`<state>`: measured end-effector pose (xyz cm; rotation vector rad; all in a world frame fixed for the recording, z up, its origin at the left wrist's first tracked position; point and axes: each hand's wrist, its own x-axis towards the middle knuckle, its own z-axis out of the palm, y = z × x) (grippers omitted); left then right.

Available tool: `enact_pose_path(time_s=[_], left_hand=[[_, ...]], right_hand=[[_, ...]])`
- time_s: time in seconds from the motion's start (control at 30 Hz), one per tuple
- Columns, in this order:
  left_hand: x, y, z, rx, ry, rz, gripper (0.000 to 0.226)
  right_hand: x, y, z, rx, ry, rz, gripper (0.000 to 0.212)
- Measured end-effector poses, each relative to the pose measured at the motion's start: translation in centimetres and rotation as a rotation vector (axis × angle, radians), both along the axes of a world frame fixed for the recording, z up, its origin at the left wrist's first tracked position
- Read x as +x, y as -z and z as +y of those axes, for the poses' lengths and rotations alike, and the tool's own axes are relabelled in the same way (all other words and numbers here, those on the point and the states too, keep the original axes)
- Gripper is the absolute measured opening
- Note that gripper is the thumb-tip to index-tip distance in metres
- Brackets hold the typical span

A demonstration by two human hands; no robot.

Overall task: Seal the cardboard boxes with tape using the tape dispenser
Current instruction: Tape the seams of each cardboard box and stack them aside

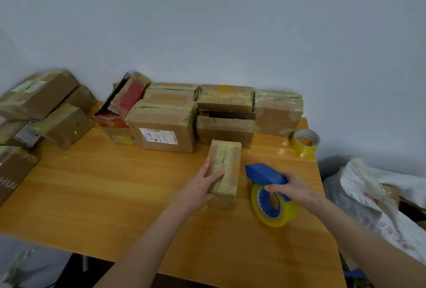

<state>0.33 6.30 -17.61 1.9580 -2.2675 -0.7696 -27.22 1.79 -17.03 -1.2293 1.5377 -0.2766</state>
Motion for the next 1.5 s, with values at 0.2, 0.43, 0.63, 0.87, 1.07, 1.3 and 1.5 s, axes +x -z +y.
enact_pose_path(time_s=[0.2,0.43,0.63,0.87,1.07,1.3,1.5], left_hand=[[0.2,-0.3,0.2,0.089,-0.048,0.041,0.096],[-2.7,-7.0,-1.9,0.174,-0.542,0.795,0.068],[-4.5,-8.3,-1.8,0.436,-0.605,1.157,0.043],[-2.4,-6.9,-1.1,0.403,-0.658,1.189,0.016],[-2.7,-7.3,-0.2,0.524,-0.566,1.123,0.037],[-3.2,-7.2,0.2,0.516,-0.611,1.249,0.017],[-3.7,-7.6,0.2,0.539,-0.555,1.255,0.022]], right_hand=[[-1.7,-2.7,-0.4,-0.057,0.005,-0.052,0.073],[-3.0,-9.8,-0.4,-0.232,-0.237,-0.234,0.079],[-1.1,-10.6,0.4,-0.29,-0.371,-0.225,0.082],[-1.0,-9.8,0.5,-0.262,-0.405,-0.219,0.08],[-0.9,-9.2,0.4,-0.255,-0.403,-0.24,0.08],[-0.6,-8.5,0.8,-0.217,-0.37,-0.312,0.085],[-0.9,-8.3,0.9,-0.194,-0.331,-0.384,0.086]])
